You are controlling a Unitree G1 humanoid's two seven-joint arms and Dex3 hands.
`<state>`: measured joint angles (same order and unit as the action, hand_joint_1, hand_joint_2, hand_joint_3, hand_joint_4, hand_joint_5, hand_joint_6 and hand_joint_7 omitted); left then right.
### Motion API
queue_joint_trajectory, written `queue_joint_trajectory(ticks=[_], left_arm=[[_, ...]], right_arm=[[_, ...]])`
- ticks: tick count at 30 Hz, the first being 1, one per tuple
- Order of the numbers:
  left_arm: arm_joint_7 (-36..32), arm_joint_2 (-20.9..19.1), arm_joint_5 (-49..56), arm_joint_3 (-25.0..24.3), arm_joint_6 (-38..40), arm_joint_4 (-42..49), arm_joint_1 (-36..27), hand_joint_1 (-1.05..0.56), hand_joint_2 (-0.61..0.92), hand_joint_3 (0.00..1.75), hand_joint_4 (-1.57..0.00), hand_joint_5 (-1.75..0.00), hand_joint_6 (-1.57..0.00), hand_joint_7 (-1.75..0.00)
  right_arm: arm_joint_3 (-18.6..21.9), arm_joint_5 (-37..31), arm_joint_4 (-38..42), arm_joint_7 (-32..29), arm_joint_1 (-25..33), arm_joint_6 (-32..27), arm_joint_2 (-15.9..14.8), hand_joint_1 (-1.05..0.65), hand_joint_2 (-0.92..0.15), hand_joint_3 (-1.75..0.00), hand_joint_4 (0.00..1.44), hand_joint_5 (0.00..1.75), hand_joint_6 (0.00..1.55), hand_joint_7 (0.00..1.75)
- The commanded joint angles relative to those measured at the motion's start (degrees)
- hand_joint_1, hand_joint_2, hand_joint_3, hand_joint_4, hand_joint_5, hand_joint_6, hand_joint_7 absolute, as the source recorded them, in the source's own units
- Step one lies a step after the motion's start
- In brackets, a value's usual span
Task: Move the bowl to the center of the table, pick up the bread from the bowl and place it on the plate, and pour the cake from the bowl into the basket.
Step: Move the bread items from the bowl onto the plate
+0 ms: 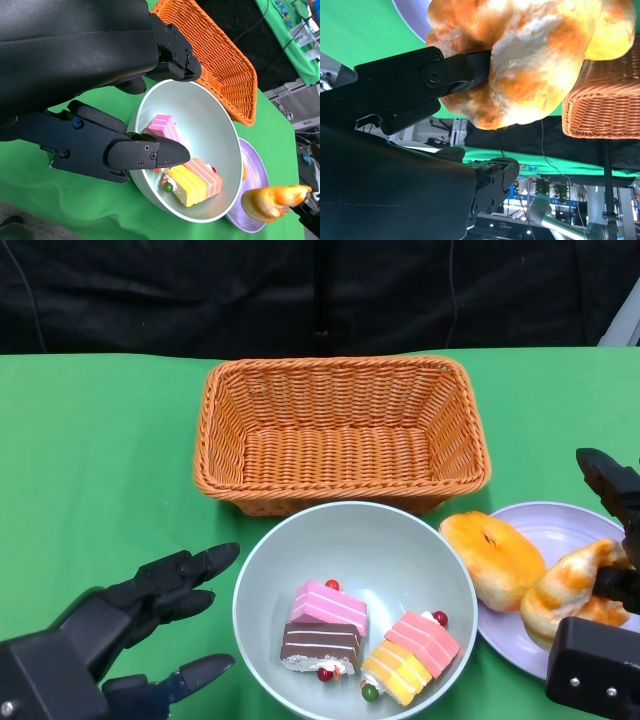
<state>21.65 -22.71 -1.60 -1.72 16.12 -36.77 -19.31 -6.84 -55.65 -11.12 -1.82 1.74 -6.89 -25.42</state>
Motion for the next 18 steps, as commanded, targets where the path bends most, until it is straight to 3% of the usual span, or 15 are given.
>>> queue_joint_trajectory(ticks=[1,3,5,6,7,8,11,15,18], left_arm=[[-0.45,-0.27,0.82,-0.14,-1.09,-0.71,-0.18,-0.53,0.92,0.35,-0.12,-0.56,-0.31,0.0],[-0.4,-0.22,1.0,-0.15,-1.22,-0.79,-0.24,-0.53,0.92,0.35,-0.12,-0.56,-0.31,0.0],[-0.31,-0.11,1.1,-0.2,-1.32,-0.82,-0.28,-0.53,0.92,0.35,-0.12,-0.56,-0.32,0.0],[-0.24,-0.12,1.16,-0.22,-1.19,-0.97,-0.32,-0.53,0.92,0.35,-0.12,-0.56,-0.32,0.0],[-0.2,-0.12,1.18,-0.25,-1.07,-1.08,-0.33,-0.54,0.92,0.35,-0.12,-0.56,-0.31,0.0],[-0.17,-0.13,1.2,-0.26,-0.97,-1.16,-0.34,-0.54,0.92,0.35,-0.12,-0.56,-0.31,0.0],[-0.13,-0.12,1.1,-0.36,-0.72,-1.29,-0.32,-0.53,0.92,0.35,-0.12,-0.56,-0.32,0.0],[0.04,-0.14,0.82,-0.46,-0.65,-1.29,-0.34,-0.52,0.92,0.35,-0.13,-0.56,-0.32,0.0],[0.08,-0.24,0.97,-0.4,-0.82,-1.33,-0.47,-0.52,0.92,0.35,-0.12,-0.56,-0.31,0.0]], right_arm=[[-0.43,-1.05,1.31,0.52,-1.2,-1.56,-0.59,-0.64,-0.92,-0.25,0.06,0.77,0.32,0.11],[-0.61,-0.54,2.04,0.69,-1.54,-1.36,-1.11,-0.64,-0.92,-0.28,0.09,0.78,0.36,0.13],[-0.41,0.95,2.72,0.38,-1.65,-0.3,-1.44,-0.4,-0.89,-0.08,0.14,0.74,0.37,0.1],[-0.15,2.2,3.09,0.06,-1.61,0.66,-1.56,-0.36,-0.88,-0.05,0.14,0.74,0.37,0.09],[0.04,3.11,3.33,-0.1,-1.58,1.34,-1.64,-0.15,-0.83,-0.03,0.15,0.73,0.38,0.08],[0.16,3.73,3.52,-0.24,-1.56,1.84,-1.73,-0.07,-0.82,-0.02,0.16,0.73,0.39,0.08],[-0.11,3.67,3.71,0.42,-1.7,2.02,-2.3,0.0,-0.79,0.0,0.18,0.73,0.43,0.09],[-0.39,3.3,3.31,1.78,-1.89,1.1,-2.58,-0.32,-0.81,-0.01,0.28,0.7,0.5,0.07],[-0.69,2.53,2.32,4.64,-1.97,-0.87,-2.74,-0.59,-0.9,-0.22,0.29,0.66,0.49,0.05]])
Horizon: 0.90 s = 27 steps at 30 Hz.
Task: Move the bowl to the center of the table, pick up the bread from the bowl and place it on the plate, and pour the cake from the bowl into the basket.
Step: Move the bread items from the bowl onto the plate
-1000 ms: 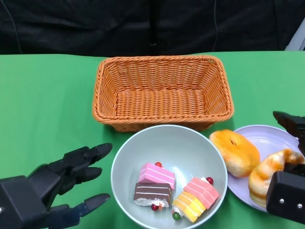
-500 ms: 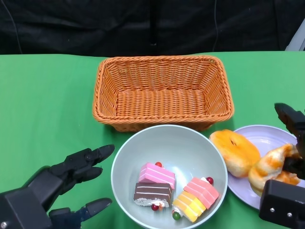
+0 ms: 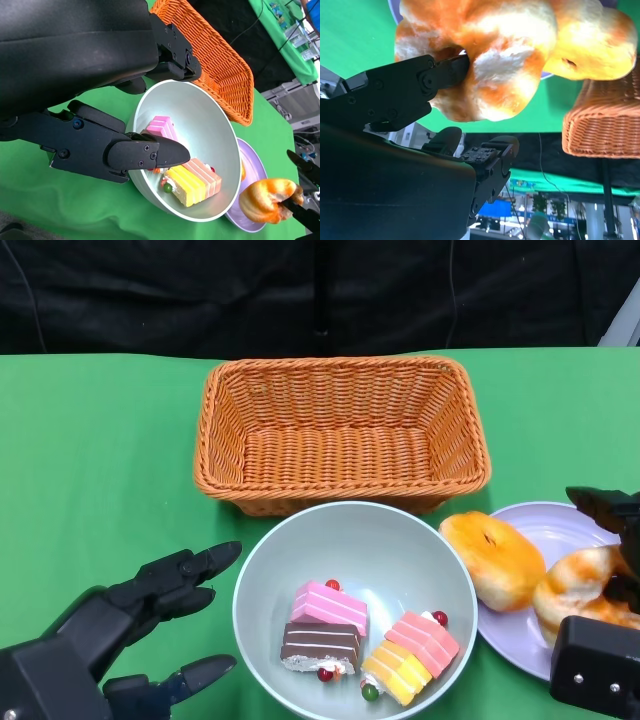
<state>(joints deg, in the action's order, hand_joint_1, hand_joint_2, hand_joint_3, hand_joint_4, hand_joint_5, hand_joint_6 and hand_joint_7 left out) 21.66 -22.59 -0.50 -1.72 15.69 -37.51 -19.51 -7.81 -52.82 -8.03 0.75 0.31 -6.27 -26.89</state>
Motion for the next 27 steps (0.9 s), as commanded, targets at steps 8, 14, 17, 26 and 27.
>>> queue_joint_trajectory(ticks=[8,14,17,26,27], left_arm=[[0.02,-0.28,-0.22,-0.4,-0.18,-0.53,-0.09,-0.52,0.92,0.35,-0.12,-0.55,-0.32,0.0],[0.24,-0.44,-0.44,-0.61,-0.25,-0.48,-0.05,-0.51,0.92,0.35,-0.12,-0.55,-0.31,0.0],[0.26,-0.47,-0.43,-0.63,-0.27,-0.56,-0.11,-0.51,0.92,0.35,-0.13,-0.55,-0.31,0.0],[0.19,-0.28,-0.49,-0.57,-0.4,-0.53,-0.25,-0.52,0.92,0.35,-0.13,-0.55,-0.32,0.0],[0.17,-0.27,-0.46,-0.52,-0.35,-0.59,-0.29,-0.52,0.92,0.34,-0.13,-0.55,-0.32,0.0]], right_arm=[[0.6,0.56,-1.41,2.69,-0.4,-2.69,-0.25,-0.42,-0.74,-0.03,0.43,0.71,0.63,0.1],[0.23,0.61,-0.66,1.68,-0.52,-2.39,-0.66,-0.47,-0.73,0.0,0.38,1.11,0.45,0.71],[0.16,0.61,-0.63,2.03,-0.54,-2.41,-0.83,-0.48,-0.71,0.0,0.43,0.97,0.47,0.61],[-1.06,1.78,11.24,-8.24,-4.44,4.24,-0.56,-0.38,-0.78,-0.01,0.49,0.86,0.65,0.29],[-1.07,1.97,12.94,-10.34,-5.09,5.4,-0.53,-0.36,-0.8,-0.01,0.46,0.92,0.63,0.32]])
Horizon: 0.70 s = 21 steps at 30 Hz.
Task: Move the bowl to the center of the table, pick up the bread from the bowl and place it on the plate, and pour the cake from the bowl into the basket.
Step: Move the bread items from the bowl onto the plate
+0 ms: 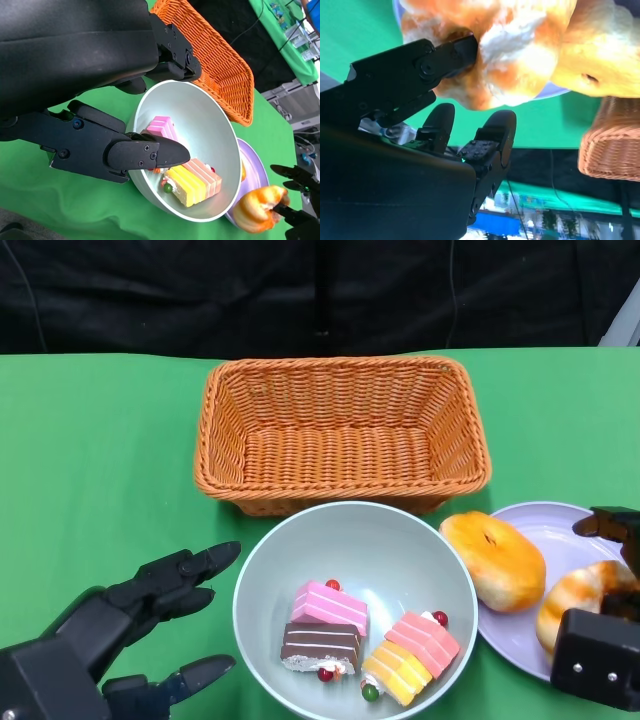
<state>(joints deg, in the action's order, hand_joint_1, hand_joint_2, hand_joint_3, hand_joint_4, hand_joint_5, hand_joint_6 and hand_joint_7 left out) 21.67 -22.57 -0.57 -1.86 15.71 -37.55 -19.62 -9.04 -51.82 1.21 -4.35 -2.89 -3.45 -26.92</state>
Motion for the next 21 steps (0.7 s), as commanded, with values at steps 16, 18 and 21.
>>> queue_joint_trajectory(ticks=[16,18,21], left_arm=[[0.04,-0.27,-0.07,-0.24,-0.05,-0.77,-0.26,-0.53,0.92,0.35,-0.13,-0.55,-0.31,0.0],[0.01,-0.27,0.0,-0.22,-0.01,-0.78,-0.27,-0.53,0.92,0.35,-0.13,-0.55,-0.31,0.0],[0.0,-0.28,-0.03,-0.26,0.32,-1.12,-0.34,-0.52,0.92,0.35,-0.13,-0.55,-0.31,0.0]], right_arm=[[-5.04,-2.69,18.95,-22.05,-7.33,11.68,-3.41,-0.19,-0.83,0.0,0.36,1.27,0.37,0.93],[-6.27,-3.43,20.82,-22.7,-7.84,12.18,-4.02,-0.17,-0.79,-0.01,0.45,1.14,0.5,0.75],[-9.54,-6.33,22.64,-20.67,-8.23,11.67,-5.72,-0.2,-0.73,0.0,0.56,0.91,0.65,0.47]])
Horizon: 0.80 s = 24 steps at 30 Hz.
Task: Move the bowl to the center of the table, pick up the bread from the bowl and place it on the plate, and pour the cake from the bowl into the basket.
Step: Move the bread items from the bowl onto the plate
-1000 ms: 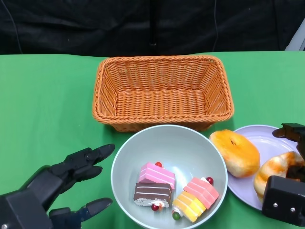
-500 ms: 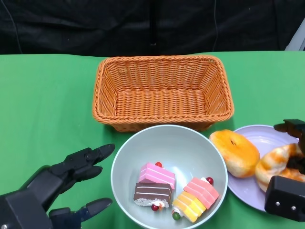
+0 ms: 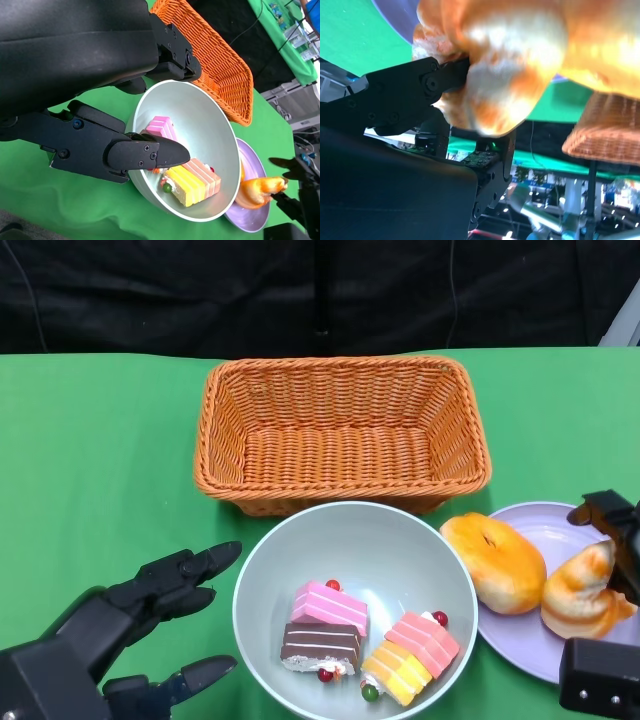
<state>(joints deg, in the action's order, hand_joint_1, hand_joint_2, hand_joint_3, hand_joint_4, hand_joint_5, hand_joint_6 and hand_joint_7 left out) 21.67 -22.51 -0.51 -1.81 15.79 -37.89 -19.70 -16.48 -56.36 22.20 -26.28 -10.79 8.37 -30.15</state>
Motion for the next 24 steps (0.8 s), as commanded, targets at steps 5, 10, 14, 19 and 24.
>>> queue_joint_trajectory(ticks=[5,10,14,19,24], left_arm=[[-0.01,-0.42,-0.06,-0.39,0.62,-1.5,-0.49,-0.52,0.92,0.35,-0.13,-0.55,-0.32,0.0],[0.16,-0.36,-0.43,-0.49,0.62,-1.55,-0.38,-0.51,0.92,0.36,-0.12,-0.55,-0.31,0.0],[0.22,-0.45,-0.34,-0.44,0.5,-1.38,-0.26,-0.52,0.92,0.36,-0.12,-0.55,-0.31,0.0],[0.31,-0.5,-0.33,-0.51,-0.07,-0.86,-0.19,-0.52,0.92,0.35,-0.13,-0.55,-0.32,0.0],[0.26,-0.44,-0.34,-0.35,0.37,-0.96,-0.06,-0.52,0.92,0.34,-0.13,-0.55,-0.32,0.0]], right_arm=[[-4.57,-1.81,-5.27,17.64,1.62,-6.01,-4.03,-0.32,-0.76,0.0,0.57,0.56,0.69,0.12],[-4.67,-2.77,-17.37,33.57,4.17,-12.77,-6.04,-0.47,-0.77,0.0,0.48,0.4,0.56,0.01],[-2.81,-1.41,-26.89,44.34,6.13,-15.21,-8.05,-0.6,-0.78,-0.01,0.39,0.3,0.42,0.0],[1.1,1.82,-33.41,48.93,7.17,-16.67,-8.13,-0.73,-0.82,-0.01,0.29,0.22,0.28,0.0],[5.78,5.83,-37.05,50.91,6.13,-20.32,-5.67,-0.71,-0.82,-0.01,0.25,0.19,0.24,0.0]])
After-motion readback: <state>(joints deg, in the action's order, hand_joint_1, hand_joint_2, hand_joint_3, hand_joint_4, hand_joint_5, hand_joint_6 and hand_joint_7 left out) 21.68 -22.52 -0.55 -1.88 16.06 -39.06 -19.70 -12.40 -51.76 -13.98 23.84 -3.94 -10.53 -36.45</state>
